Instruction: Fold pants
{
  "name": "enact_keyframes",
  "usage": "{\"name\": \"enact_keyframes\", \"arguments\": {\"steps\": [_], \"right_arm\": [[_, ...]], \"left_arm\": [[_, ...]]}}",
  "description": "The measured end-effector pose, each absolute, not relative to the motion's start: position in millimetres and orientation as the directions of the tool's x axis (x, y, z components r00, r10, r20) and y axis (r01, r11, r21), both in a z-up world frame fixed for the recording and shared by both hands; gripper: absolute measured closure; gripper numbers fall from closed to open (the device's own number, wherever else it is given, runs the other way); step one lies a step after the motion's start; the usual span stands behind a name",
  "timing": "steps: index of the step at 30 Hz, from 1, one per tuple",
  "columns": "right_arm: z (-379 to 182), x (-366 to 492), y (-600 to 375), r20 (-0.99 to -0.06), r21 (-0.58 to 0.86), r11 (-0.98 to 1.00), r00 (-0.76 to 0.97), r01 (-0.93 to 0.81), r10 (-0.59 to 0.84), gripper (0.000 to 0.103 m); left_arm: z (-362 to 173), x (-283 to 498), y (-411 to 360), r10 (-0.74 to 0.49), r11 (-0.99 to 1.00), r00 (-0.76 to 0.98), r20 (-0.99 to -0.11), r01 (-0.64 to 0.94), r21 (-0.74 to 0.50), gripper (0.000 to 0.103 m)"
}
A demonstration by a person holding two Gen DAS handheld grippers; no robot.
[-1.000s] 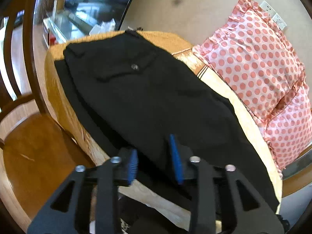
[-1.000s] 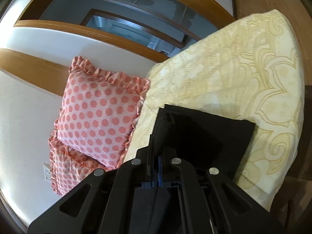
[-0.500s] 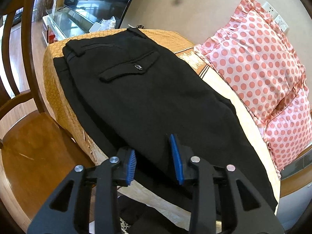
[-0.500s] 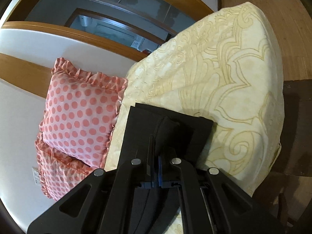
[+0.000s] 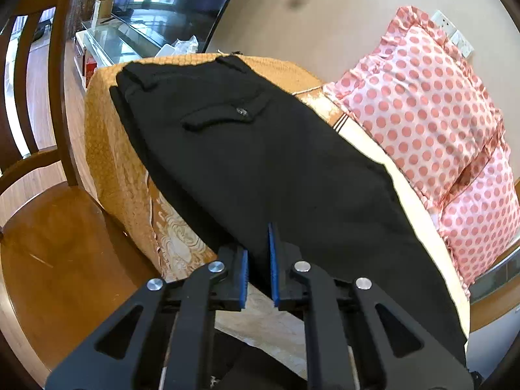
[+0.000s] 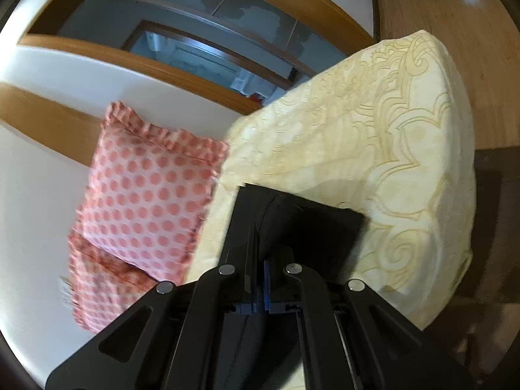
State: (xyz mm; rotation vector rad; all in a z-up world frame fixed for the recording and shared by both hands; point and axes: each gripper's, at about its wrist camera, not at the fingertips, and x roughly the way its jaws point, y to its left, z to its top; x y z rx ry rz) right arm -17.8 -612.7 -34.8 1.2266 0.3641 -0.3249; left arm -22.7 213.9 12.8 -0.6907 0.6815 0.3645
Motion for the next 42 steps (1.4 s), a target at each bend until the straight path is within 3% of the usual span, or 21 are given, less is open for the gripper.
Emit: {"name": "enact_keyframes", "arguments": {"steps": [14, 25, 28, 31, 32, 33, 34, 36, 39, 42], "right_arm": [[-22, -20, -609, -0.429, 0.837, 0.350, 0.902, 0.421, -0.058, 0.101], [-21, -24, -598, -0.545, 0.716, 0.456, 0.831, 0.529, -0.109, 0.101], [-22, -23, -596, -0.587, 0.669, 0.482, 0.800, 0.566, -0.126, 0.099], [-5, -26, -595, -0.626, 0.564, 0.522, 0.743, 0.640, -0.235, 0.085], [0, -27, -595, -0.631, 0.534, 0.531, 0.728, 0.658, -0.268, 0.073], [11, -27, -592, -0.631, 0.477, 0.546, 0.701, 0.688, -0.333, 0.064], [19, -27, -588, -0.613, 0.454, 0.565, 0.702, 0.689, -0.363, 0.052], [40, -16, -570, -0.573, 0.371, 0.646, 0.712, 0.667, -0.406, 0.051], [60, 15, -530, -0.524, 0.336, 0.800, 0.804, 0.498, -0.280, 0.051], [70, 68, -461, -0.509, 0.361, 0.923, 0.858, 0.134, 0.074, 0.051]], "left_arm": [[17, -18, 215, 0.090, 0.748, 0.714, -0.694, -0.509, -0.426, 0.089], [24, -13, 227, 0.125, 0.766, 0.692, -0.711, -0.523, -0.374, 0.091], [18, -13, 227, 0.125, 0.770, 0.676, -0.726, -0.528, -0.359, 0.087], [25, -24, 234, 0.187, 0.745, 0.673, -0.716, -0.572, -0.342, 0.064], [29, -29, 238, 0.243, 0.729, 0.661, -0.710, -0.607, -0.316, 0.052], [33, -35, 241, 0.302, 0.709, 0.647, -0.700, -0.643, -0.289, 0.046], [38, -40, 243, 0.351, 0.691, 0.636, -0.687, -0.671, -0.268, 0.046], [49, -48, 241, 0.416, 0.678, 0.641, -0.645, -0.691, -0.250, 0.041], [61, -40, 220, 0.402, 0.743, 0.695, -0.596, -0.628, -0.231, 0.029], [61, -16, 177, 0.243, 0.879, 0.778, -0.579, -0.430, -0.208, 0.022]]}}
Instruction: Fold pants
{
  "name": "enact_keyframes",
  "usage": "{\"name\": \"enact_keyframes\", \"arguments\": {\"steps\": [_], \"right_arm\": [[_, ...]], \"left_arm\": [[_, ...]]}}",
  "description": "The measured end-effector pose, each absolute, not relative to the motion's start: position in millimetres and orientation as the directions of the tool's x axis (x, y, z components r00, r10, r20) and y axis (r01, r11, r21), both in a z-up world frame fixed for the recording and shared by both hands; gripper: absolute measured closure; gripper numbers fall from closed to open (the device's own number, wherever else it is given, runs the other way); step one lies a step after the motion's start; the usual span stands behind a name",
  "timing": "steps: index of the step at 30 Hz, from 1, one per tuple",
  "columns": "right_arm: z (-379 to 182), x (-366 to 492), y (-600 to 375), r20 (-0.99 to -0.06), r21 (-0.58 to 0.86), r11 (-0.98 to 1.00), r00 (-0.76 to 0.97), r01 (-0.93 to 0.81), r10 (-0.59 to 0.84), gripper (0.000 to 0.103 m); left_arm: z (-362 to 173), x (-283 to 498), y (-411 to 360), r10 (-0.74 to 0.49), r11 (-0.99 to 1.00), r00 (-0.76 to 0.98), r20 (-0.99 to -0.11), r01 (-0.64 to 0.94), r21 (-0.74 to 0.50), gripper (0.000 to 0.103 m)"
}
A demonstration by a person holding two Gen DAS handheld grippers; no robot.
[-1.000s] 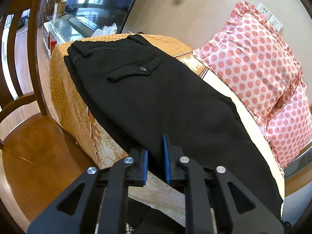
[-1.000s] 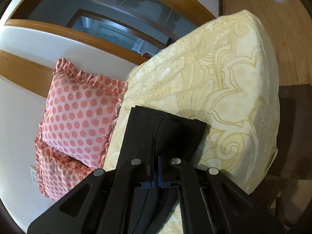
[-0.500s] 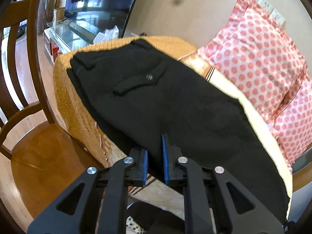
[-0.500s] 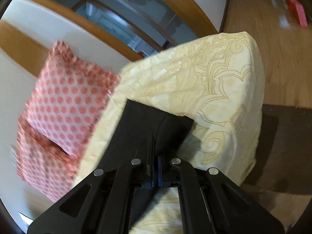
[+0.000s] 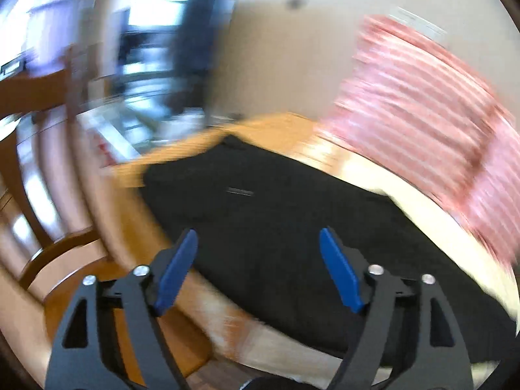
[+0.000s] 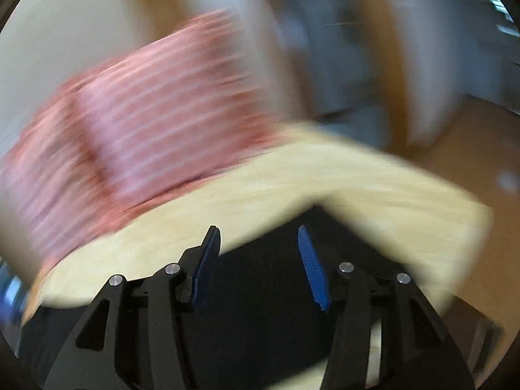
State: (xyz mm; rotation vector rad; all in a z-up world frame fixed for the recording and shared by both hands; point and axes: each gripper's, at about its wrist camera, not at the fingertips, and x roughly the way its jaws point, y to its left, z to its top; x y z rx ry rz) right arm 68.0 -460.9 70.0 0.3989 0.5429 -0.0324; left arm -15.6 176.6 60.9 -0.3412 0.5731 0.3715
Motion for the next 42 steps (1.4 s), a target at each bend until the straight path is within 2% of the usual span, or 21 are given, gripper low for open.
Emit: {"name": "enact_keyframes", "arguments": {"steps": [1, 2, 5, 7, 10, 11, 12, 15, 18, 26, 28, 29, 30, 32, 35, 37, 42], "right_arm": [[72, 91, -424, -0.512, 0.364, 0.931, 0.828, -0.030, 0.227, 0.051], [73, 106, -395, -0.519, 0.356, 0.924, 0.793, -0.139, 0.319, 0.051], [76, 145, -299, -0.551, 0.295, 0.850, 0.650, -0.436, 0.524, 0.051], [76, 161, -240, -0.572, 0.258, 0.770, 0.550, -0.584, 0.608, 0.051], [68, 185, -167, -0.630, 0.257, 0.648, 0.384, -0.717, 0.675, 0.052], [63, 192, -148, -0.649, 0.251, 0.620, 0.346, -0.743, 0.677, 0.054], [58, 200, -131, -0.670, 0.245, 0.601, 0.315, -0.761, 0.673, 0.059], [39, 227, -84, -0.728, 0.209, 0.569, 0.262, -0.796, 0.634, 0.063], [29, 240, -59, -0.749, 0.202, 0.547, 0.232, -0.812, 0.621, 0.064], [10, 245, -30, -0.797, 0.137, 0.513, 0.213, -0.847, 0.565, 0.064], [10, 241, -29, -0.801, 0.121, 0.506, 0.217, -0.854, 0.558, 0.071], [11, 239, -29, -0.802, 0.112, 0.500, 0.218, -0.859, 0.556, 0.090], [12, 236, -30, -0.803, 0.092, 0.495, 0.229, -0.864, 0.550, 0.096], [12, 229, -29, -0.800, 0.049, 0.484, 0.255, -0.874, 0.543, 0.100], [20, 235, -29, -0.774, -0.003, 0.551, 0.351, -0.835, 0.527, 0.101], [24, 246, -30, -0.760, 0.014, 0.587, 0.372, -0.809, 0.532, 0.102], [13, 250, -32, -0.788, 0.014, 0.614, 0.369, -0.789, 0.493, 0.101]], "left_arm": [[57, -7, 161, 0.182, 0.912, 0.789, -0.587, -0.358, -0.199, 0.022], [54, -3, 151, 0.145, 0.931, 0.792, -0.593, -0.313, -0.189, 0.022], [41, 13, 120, 0.066, 0.973, 0.779, -0.623, -0.188, -0.132, 0.022], [33, 19, 110, 0.037, 0.981, 0.768, -0.639, -0.149, -0.122, 0.021], [15, 29, 108, -0.024, 0.977, 0.720, -0.693, -0.131, -0.170, 0.018], [13, 26, 103, -0.010, 0.981, 0.735, -0.678, -0.123, -0.147, 0.014], [12, 27, 101, -0.006, 0.985, 0.730, -0.684, -0.115, -0.131, 0.009], [9, 29, 87, 0.027, 0.991, 0.730, -0.683, -0.108, -0.076, 0.002], [7, 29, 85, 0.042, 0.992, 0.735, -0.677, -0.114, -0.061, 0.002], [9, 23, 97, -0.040, 0.987, 0.766, -0.642, -0.071, -0.147, 0.002], [9, 24, 96, -0.041, 0.987, 0.766, -0.642, -0.067, -0.143, 0.002], [9, 25, 95, -0.039, 0.988, 0.765, -0.643, -0.066, -0.140, 0.002], [9, 26, 94, -0.037, 0.989, 0.764, -0.644, -0.066, -0.136, 0.002], [9, 26, 94, -0.035, 0.989, 0.764, -0.644, -0.067, -0.133, 0.002], [9, 24, 94, -0.035, 0.989, 0.764, -0.645, -0.067, -0.132, 0.002], [8, 26, 93, -0.031, 0.990, 0.762, -0.647, -0.067, -0.126, 0.002], [8, 26, 90, -0.014, 0.992, 0.758, -0.652, -0.070, -0.103, 0.002]]}}
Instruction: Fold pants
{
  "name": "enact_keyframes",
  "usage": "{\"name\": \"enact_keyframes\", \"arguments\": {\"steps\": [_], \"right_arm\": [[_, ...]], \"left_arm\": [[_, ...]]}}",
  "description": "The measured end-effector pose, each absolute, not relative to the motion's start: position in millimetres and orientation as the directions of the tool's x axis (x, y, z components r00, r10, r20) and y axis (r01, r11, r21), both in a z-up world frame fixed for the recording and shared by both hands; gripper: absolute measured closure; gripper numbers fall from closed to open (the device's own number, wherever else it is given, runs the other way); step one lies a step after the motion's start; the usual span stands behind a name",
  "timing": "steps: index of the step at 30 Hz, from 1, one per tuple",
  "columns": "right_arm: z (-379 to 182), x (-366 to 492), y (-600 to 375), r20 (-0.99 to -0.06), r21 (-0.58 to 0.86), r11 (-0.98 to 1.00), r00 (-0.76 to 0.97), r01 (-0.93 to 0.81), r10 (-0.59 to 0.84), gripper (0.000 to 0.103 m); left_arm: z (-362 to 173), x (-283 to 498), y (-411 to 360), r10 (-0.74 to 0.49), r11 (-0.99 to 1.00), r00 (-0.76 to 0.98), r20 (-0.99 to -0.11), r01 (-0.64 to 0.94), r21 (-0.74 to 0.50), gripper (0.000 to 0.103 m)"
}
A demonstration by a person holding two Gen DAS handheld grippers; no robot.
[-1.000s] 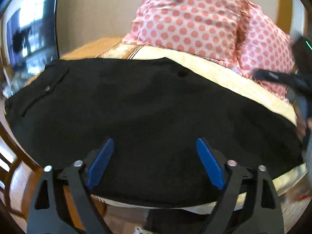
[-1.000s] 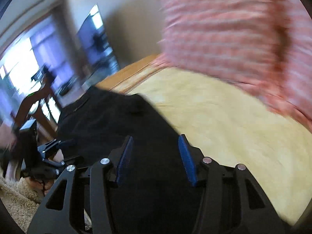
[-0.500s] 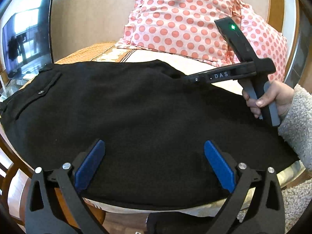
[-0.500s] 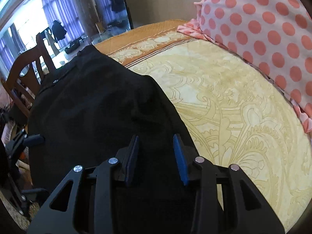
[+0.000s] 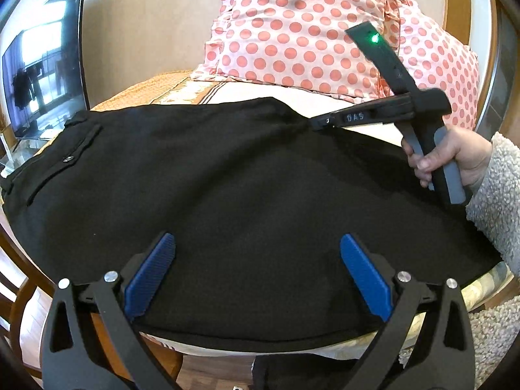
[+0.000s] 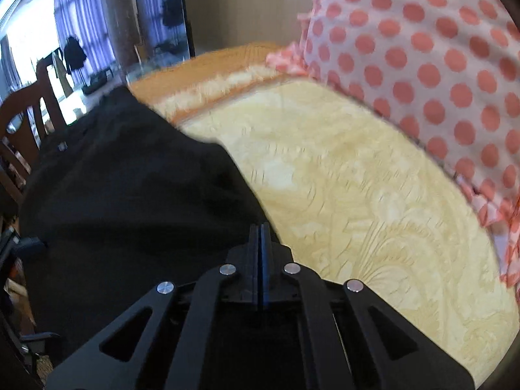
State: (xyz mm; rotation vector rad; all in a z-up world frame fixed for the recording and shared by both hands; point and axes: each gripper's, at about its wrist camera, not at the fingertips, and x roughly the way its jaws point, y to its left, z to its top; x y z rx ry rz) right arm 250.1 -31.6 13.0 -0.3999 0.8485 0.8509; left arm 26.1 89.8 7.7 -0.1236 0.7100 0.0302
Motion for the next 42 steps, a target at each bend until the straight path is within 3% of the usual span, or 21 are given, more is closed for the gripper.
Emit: {"name": "enact_keyframes", "arguments": {"steps": [2, 4, 6, 8, 12, 16, 18, 22, 25, 26, 27, 30, 32, 34, 38, 42], "right_arm": [[22, 257, -42, -0.789, 0.021, 0.669, 0.399, -0.743, 0.468, 0.100], [38, 267, -67, -0.761, 0.068, 0.739, 0.444, -0.670, 0.472, 0.092], [55, 269, -102, -0.721, 0.153, 0.778, 0.470, -0.610, 0.510, 0.077], [69, 257, -139, -0.696, 0.207, 0.793, 0.483, -0.573, 0.531, 0.073], [64, 211, -176, -0.709, 0.233, 0.770, 0.437, -0.594, 0.553, 0.073], [40, 179, -185, -0.770, 0.170, 0.782, 0.414, -0.599, 0.484, 0.073], [22, 178, -194, -0.806, 0.140, 0.820, 0.417, -0.555, 0.420, 0.073], [23, 178, -252, -0.784, 0.175, 0.915, 0.510, -0.363, 0.352, 0.072], [38, 156, -316, -0.717, 0.216, 0.960, 0.639, -0.179, 0.280, 0.055], [42, 143, -346, -0.695, 0.250, 0.965, 0.680, -0.077, 0.234, 0.039], [46, 127, -379, -0.673, 0.286, 0.958, 0.718, 0.028, 0.180, 0.033], [45, 83, -460, -0.636, 0.344, 0.897, 0.772, 0.278, 0.005, 0.034], [40, 45, -518, -0.659, 0.342, 0.806, 0.735, 0.484, -0.162, 0.034], [32, 15, -559, -0.674, 0.372, 0.712, 0.701, 0.596, -0.235, 0.034], [11, -26, -608, -0.655, 0.526, 0.567, 0.727, 0.634, -0.205, 0.035], [-6, -34, -608, -0.647, 0.595, 0.517, 0.748, 0.615, -0.146, 0.043]], "left_arm": [[7, 27, 87, -0.002, 0.994, 0.756, -0.655, -0.071, -0.085, 0.002], [7, 28, 85, 0.012, 0.996, 0.752, -0.659, -0.069, -0.060, 0.002], [8, 27, 84, 0.013, 0.996, 0.747, -0.665, -0.066, -0.054, 0.002], [11, 25, 87, -0.019, 0.995, 0.751, -0.660, -0.052, -0.087, 0.002], [21, 21, 81, -0.072, 0.991, 0.775, -0.628, -0.017, -0.134, 0.002], [28, 21, 59, -0.105, 0.992, 0.789, -0.605, 0.044, -0.115, 0.002], [22, 27, 52, -0.094, 0.995, 0.767, -0.635, 0.047, -0.091, 0.002], [11, 33, 50, -0.071, 0.996, 0.741, -0.668, 0.020, -0.083, 0.002], [10, 33, 49, -0.067, 0.997, 0.738, -0.672, 0.018, -0.080, 0.002], [10, 32, 50, -0.070, 0.996, 0.738, -0.671, 0.019, -0.083, 0.002], [10, 32, 50, -0.073, 0.996, 0.736, -0.673, 0.020, -0.086, 0.002], [10, 34, 51, -0.078, 0.996, 0.729, -0.681, 0.022, -0.090, 0.002], [11, 36, 52, -0.079, 0.996, 0.722, -0.687, 0.024, -0.090, 0.002], [11, 38, 51, -0.077, 0.996, 0.716, -0.694, 0.025, -0.085, 0.002], [11, 39, 50, -0.069, 0.997, 0.712, -0.699, 0.023, -0.076, 0.002], [9, 39, 47, -0.048, 0.999, 0.711, -0.701, 0.020, -0.047, 0.002]]}}
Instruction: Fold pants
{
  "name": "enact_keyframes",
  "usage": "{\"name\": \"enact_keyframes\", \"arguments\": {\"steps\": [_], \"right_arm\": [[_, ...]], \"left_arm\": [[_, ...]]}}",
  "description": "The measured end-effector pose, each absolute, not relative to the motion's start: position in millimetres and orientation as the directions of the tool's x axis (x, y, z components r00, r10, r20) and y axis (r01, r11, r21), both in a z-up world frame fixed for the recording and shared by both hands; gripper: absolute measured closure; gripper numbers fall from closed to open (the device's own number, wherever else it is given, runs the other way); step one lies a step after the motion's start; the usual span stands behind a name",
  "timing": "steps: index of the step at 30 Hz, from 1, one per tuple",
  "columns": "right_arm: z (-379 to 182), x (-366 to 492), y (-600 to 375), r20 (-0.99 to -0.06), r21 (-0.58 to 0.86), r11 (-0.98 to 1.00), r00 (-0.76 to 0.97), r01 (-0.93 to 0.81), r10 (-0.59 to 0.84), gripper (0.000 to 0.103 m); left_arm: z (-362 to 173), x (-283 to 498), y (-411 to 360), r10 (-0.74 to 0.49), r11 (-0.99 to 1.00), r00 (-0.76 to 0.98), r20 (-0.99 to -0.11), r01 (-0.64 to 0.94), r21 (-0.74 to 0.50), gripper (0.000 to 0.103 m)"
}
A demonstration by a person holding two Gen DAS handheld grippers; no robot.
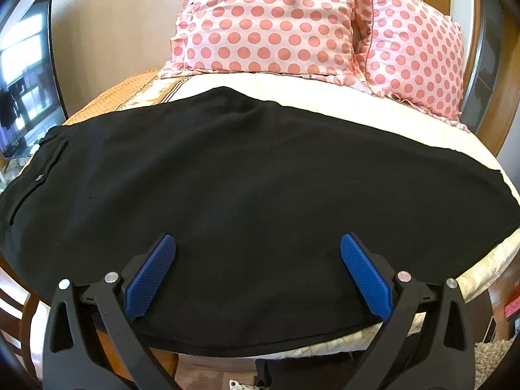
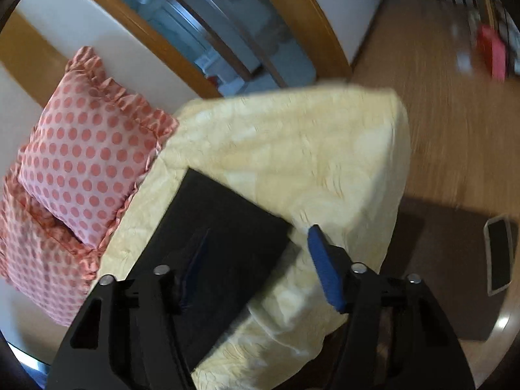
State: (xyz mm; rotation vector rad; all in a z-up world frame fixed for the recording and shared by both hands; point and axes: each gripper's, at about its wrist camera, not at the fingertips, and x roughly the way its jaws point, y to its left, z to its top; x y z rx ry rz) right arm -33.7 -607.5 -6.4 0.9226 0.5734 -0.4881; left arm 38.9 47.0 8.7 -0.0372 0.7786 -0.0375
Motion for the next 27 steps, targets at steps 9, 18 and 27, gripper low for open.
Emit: {"name": "enact_keyframes", "arguments": {"steps": [9, 18, 27], "right_arm": [[-20, -25, -594, -0.527, 0.752, 0.475, 0.849, 0.457, 0.019, 0.059], [1, -15, -574, -0.482, 0.686, 0.589, 0.873, 0.428, -0.072, 0.097], [102, 67, -394, -0.284, 0.534, 0.837, 0.909, -0.116, 0.307, 0.097]], "left_arm": [[9, 39, 48, -0.057, 0.998, 0.711, -0.701, 0.024, -0.057, 0.002], [10, 37, 50, -0.077, 0.996, 0.711, -0.699, 0.027, -0.081, 0.002], [14, 36, 52, -0.091, 0.994, 0.713, -0.696, 0.017, -0.112, 0.002]]}}
